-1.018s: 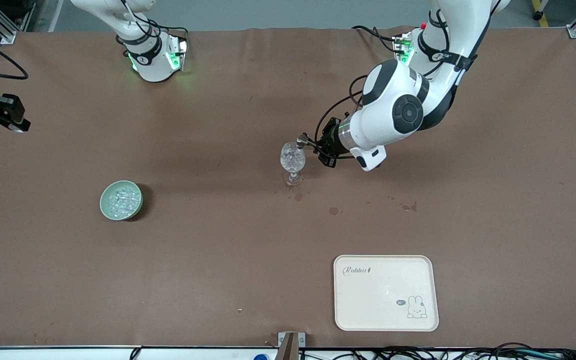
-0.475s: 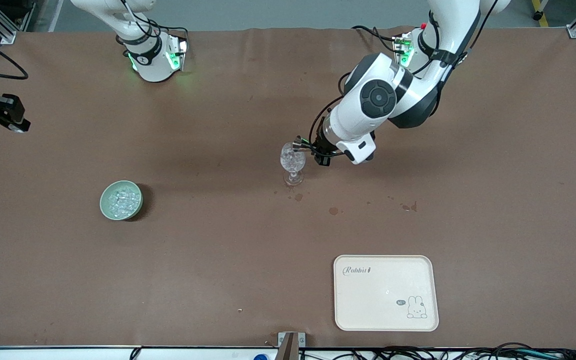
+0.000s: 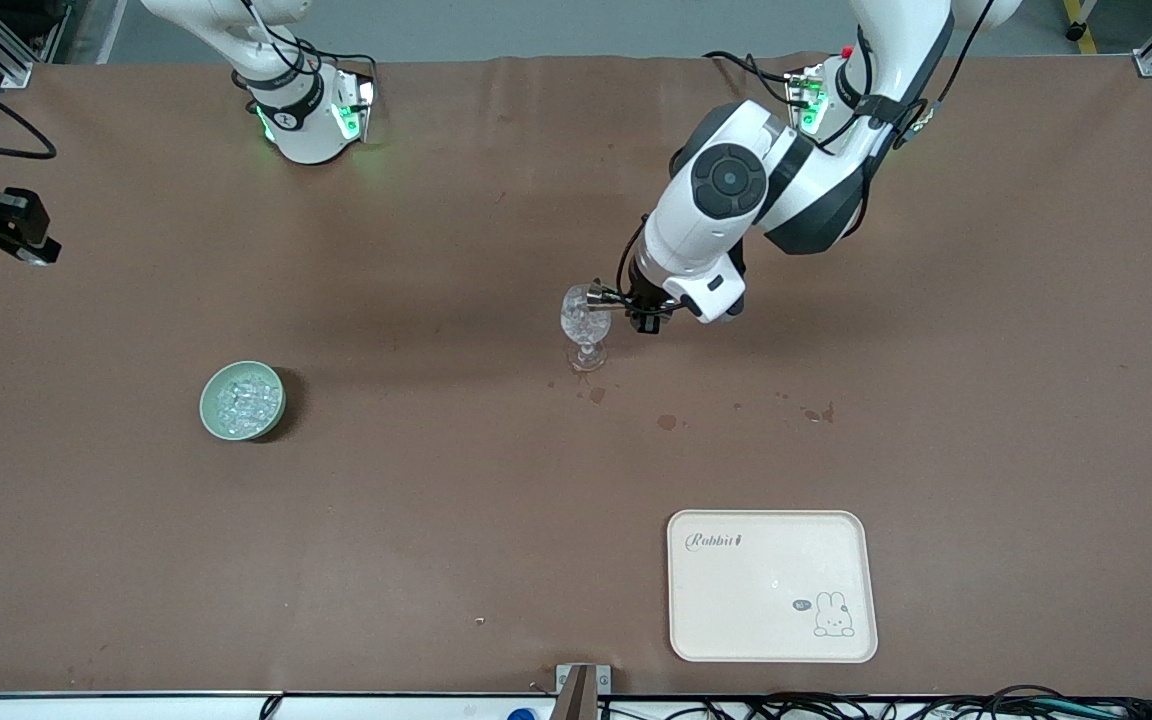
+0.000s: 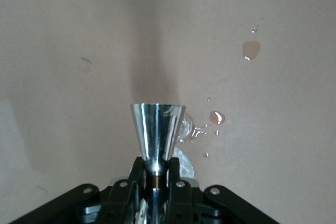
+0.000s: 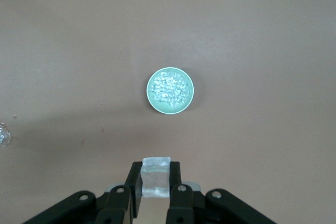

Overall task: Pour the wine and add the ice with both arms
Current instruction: 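Tilt the jigger with the left gripper to pour into the glass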

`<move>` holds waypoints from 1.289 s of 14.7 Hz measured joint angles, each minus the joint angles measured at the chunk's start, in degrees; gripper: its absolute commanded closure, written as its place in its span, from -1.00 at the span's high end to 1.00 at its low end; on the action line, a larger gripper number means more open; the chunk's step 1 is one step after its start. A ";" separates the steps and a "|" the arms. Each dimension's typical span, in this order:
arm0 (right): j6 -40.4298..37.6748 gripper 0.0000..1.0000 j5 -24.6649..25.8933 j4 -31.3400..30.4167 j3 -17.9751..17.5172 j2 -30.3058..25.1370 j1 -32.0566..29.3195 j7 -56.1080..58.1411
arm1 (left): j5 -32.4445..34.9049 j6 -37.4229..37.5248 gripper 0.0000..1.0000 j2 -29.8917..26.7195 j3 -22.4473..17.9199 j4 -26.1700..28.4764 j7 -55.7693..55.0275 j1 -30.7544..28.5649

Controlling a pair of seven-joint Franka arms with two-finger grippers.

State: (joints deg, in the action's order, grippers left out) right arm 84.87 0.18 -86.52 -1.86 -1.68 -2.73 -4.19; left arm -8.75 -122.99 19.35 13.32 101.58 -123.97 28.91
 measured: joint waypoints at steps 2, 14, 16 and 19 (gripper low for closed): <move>0.00 -0.98 0.00 -0.02 0.00 0.00 0.00 0.00 | 1.37 1.13 -0.99 0.06 0.00 -0.84 -1.06 0.15; 0.00 -0.97 0.00 -0.07 0.00 0.00 0.00 0.00 | 13.42 12.32 -0.99 5.68 0.01 -9.45 -5.76 4.15; 0.00 -0.97 0.00 -0.07 0.00 0.00 0.00 0.00 | 13.57 12.99 -0.99 6.41 0.01 -10.65 -6.07 4.21; 0.00 -0.97 0.00 -0.07 0.00 0.00 0.00 0.00 | 13.61 13.08 -0.99 6.70 -0.18 -11.36 -6.09 4.01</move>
State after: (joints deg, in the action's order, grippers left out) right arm 84.88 0.18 -86.59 -1.86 -1.68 -2.73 -4.19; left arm 4.86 -109.90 26.04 13.14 90.22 -130.06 32.91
